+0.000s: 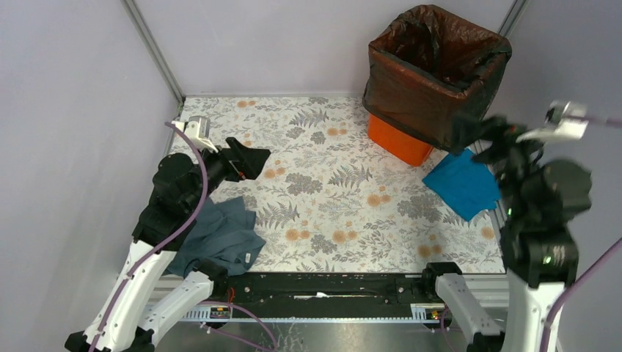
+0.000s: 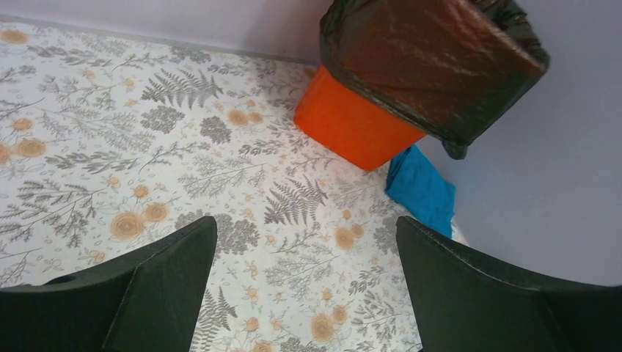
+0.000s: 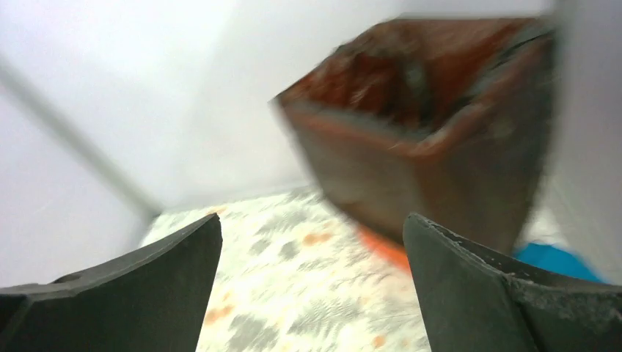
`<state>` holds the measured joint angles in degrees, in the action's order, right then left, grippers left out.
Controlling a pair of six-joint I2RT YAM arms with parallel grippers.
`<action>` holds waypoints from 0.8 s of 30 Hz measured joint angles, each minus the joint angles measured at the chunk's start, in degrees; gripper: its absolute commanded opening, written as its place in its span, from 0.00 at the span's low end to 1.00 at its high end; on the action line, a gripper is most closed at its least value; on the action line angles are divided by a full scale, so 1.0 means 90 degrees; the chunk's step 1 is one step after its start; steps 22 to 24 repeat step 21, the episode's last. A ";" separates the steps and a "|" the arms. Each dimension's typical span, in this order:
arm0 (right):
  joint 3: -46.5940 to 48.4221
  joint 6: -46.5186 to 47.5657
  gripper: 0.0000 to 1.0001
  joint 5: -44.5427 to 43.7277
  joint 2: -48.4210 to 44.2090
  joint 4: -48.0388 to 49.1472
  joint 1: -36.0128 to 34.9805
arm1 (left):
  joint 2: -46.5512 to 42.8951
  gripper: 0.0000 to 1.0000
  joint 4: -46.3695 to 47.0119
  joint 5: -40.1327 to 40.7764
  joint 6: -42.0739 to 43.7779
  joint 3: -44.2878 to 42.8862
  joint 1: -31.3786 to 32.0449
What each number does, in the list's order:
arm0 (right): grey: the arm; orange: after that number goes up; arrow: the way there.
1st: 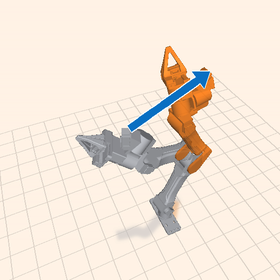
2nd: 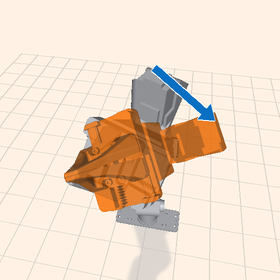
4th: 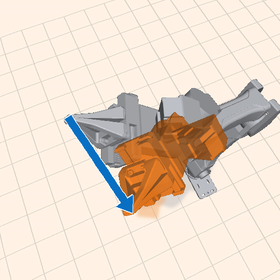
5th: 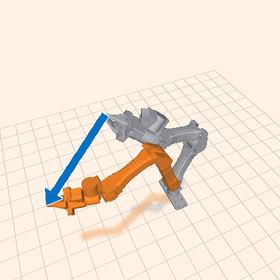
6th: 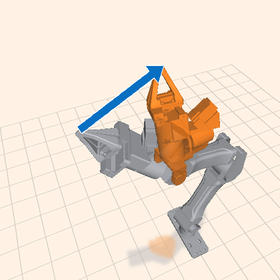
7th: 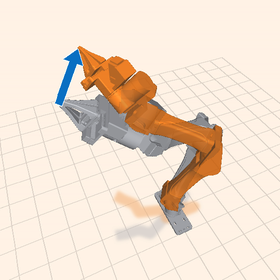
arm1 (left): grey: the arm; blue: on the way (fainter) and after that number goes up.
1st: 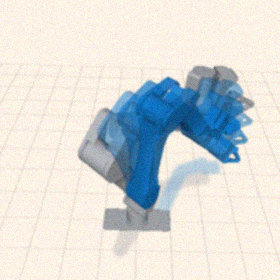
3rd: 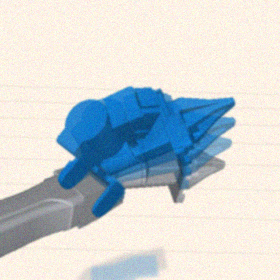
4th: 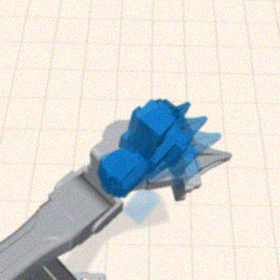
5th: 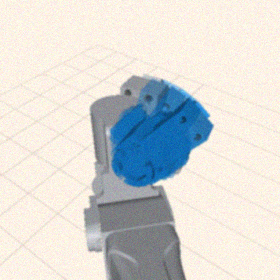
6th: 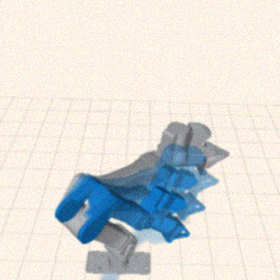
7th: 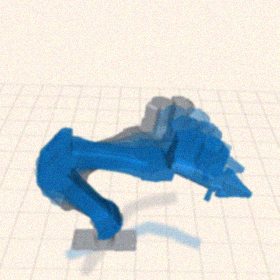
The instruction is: Put the trash bags into the trash bin
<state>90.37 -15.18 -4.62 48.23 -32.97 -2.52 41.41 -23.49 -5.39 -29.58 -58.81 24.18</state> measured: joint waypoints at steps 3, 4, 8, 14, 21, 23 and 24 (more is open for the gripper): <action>-0.1494 -0.0695 1.00 0.1596 -0.1115 0.0699 -0.0005 | -0.0177 0.96 0.0100 -0.0049 -0.0151 0.0000 0.0000; -0.1979 -0.0957 1.00 0.2069 -0.1377 0.0835 -0.0005 | -0.0238 0.96 0.0131 -0.0049 -0.0189 0.0000 0.0000; -0.3594 -0.1753 1.00 0.3354 -0.2013 0.0770 -0.0010 | -0.0481 0.96 0.0306 -0.0034 -0.0260 -0.0005 0.0000; -0.3381 -0.1438 1.00 0.3439 -0.2399 -0.0420 -0.0012 | -0.0767 0.96 0.0527 0.0092 -0.0270 -0.0165 0.0000; -0.2545 -0.0755 1.00 0.2577 -0.2552 -0.1088 -0.0012 | -0.1477 0.97 0.0525 0.0646 -0.0243 -0.0182 0.0000; -0.2545 -0.0755 1.00 0.2577 -0.2552 -0.1088 -0.0012 | -0.1477 0.97 0.0525 0.0646 -0.0243 -0.0182 0.0000; -0.2545 -0.0755 1.00 0.2577 -0.2552 -0.1088 -0.0012 | -0.1477 0.97 0.0525 0.0646 -0.0243 -0.0182 0.0000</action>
